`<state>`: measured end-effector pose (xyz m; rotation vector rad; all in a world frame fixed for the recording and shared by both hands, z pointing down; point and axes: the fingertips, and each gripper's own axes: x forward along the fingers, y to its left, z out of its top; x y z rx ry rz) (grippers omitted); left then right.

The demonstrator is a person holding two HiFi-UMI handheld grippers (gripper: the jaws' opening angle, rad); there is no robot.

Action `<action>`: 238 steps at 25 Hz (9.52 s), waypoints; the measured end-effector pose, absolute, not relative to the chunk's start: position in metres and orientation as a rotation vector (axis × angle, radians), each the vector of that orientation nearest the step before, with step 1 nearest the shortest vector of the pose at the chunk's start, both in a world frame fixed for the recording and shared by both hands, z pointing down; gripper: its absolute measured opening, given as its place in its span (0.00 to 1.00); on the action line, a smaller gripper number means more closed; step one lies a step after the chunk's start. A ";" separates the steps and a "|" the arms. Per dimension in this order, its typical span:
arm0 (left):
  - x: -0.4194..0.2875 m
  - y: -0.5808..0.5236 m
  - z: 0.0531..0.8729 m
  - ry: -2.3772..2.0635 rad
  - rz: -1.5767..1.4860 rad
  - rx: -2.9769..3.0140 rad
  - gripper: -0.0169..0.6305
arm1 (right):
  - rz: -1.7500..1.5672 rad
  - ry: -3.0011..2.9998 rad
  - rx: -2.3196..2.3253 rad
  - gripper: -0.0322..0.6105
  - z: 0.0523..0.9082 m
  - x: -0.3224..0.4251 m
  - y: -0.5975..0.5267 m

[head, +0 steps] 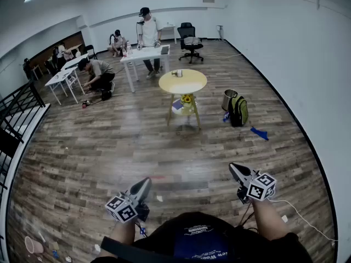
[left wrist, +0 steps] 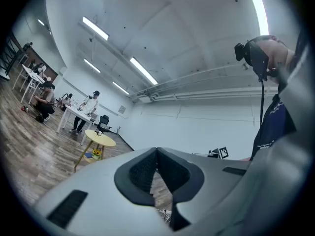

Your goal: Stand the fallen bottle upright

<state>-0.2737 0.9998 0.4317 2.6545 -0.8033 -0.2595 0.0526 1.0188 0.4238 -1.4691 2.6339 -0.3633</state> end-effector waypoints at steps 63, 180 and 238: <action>-0.243 0.791 0.411 -0.863 -0.311 2.620 0.04 | -0.323 2.639 -1.306 0.06 0.392 0.076 0.765; 0.054 -0.413 0.419 -0.852 -0.310 2.588 0.04 | -0.343 2.744 -1.211 0.06 0.402 0.340 -0.454; 0.050 -0.736 0.542 -0.777 -0.201 2.498 0.04 | -0.065 3.682 -0.946 0.28 0.598 0.201 -0.825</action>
